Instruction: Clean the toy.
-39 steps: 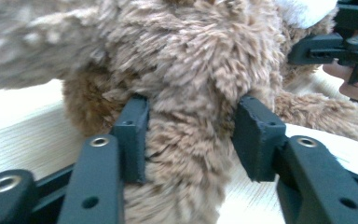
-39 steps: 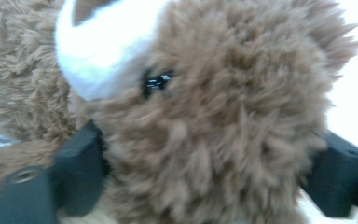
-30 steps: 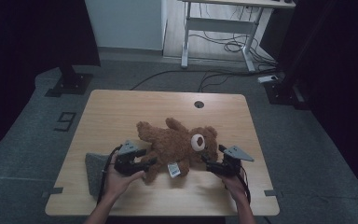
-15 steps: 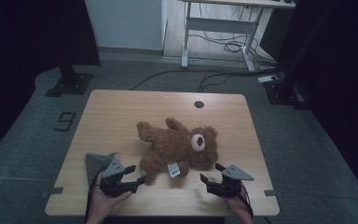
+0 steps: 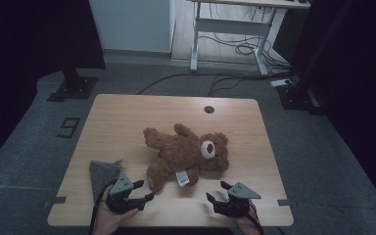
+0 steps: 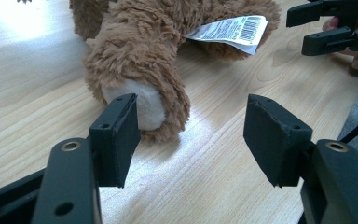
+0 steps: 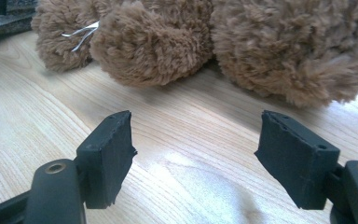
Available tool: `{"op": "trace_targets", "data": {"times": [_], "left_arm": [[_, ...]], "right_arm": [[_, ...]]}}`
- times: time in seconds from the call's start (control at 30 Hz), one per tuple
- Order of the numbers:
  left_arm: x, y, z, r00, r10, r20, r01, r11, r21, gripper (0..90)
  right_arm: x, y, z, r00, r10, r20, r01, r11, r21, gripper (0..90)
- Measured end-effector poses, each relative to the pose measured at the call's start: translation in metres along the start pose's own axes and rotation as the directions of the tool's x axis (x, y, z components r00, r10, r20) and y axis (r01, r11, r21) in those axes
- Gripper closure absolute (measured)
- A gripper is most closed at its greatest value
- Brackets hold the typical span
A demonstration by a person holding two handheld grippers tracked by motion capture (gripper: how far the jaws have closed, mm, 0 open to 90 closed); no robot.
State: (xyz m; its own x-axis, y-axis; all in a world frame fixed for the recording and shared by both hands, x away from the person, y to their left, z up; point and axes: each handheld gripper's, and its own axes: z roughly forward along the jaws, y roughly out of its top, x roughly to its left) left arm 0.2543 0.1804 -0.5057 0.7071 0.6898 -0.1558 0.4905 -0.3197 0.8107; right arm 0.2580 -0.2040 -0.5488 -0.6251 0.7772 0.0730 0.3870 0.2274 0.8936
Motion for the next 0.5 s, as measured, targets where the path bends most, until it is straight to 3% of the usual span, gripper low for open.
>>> {"op": "trace_targets", "data": {"times": [0.2, 0.5], "left_arm": [[0.0035, -0.0013, 0.0009, 0.9998, -0.018, 0.009, 0.018, 0.9998, -0.005, 36.3], [-0.0032, -0.0013, 0.0029, 0.9997, -0.004, 0.024, 0.004, 1.0, 0.003, 35.9]], "right_arm": [[-0.0021, 0.001, 0.0018, 1.0, 0.008, -0.002, -0.008, 1.0, 0.001, 24.5], [-0.0031, 0.0025, 0.0007, 0.9998, 0.017, 0.009, -0.017, 1.0, -0.007, 21.2]]}}
